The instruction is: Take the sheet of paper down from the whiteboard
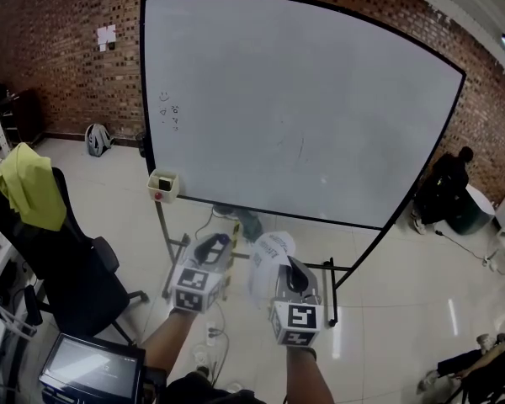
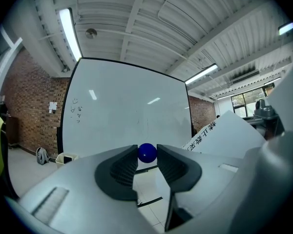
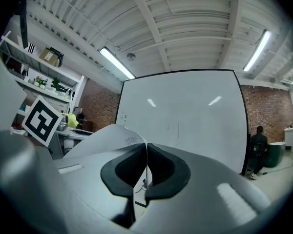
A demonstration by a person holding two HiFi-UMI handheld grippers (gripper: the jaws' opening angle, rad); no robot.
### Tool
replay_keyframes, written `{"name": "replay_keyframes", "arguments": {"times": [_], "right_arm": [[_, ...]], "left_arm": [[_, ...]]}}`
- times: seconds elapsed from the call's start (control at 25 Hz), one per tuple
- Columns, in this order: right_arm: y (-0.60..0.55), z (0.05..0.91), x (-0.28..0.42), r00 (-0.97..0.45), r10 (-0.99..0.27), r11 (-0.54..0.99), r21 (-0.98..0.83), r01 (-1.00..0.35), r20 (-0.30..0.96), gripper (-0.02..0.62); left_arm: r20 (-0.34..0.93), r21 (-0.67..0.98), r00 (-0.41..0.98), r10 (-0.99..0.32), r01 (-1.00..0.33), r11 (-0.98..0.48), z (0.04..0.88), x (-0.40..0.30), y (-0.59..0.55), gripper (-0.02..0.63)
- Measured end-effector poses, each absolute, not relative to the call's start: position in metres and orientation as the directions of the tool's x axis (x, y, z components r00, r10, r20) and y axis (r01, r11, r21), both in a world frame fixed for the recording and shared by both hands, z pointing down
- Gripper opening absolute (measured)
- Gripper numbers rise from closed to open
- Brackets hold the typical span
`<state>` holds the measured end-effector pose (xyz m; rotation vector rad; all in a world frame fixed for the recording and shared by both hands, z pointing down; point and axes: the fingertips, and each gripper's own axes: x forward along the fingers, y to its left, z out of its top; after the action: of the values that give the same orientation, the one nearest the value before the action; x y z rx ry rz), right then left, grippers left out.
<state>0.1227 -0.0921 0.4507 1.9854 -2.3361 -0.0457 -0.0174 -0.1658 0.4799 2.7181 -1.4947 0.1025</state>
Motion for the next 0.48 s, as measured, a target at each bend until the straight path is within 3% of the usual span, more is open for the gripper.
{"name": "replay_keyframes", "arguments": {"times": [0.48], "right_arm": [[-0.0966, 0.4515, 0.1244, -0.160, -0.987, 0.161, 0.052, -0.986, 0.025, 0.012]], "left_arm": [[0.060, -0.004, 0.533, -0.844, -0.845, -0.535, 0.4793, -0.0147, -0.1649, 0.123]]}}
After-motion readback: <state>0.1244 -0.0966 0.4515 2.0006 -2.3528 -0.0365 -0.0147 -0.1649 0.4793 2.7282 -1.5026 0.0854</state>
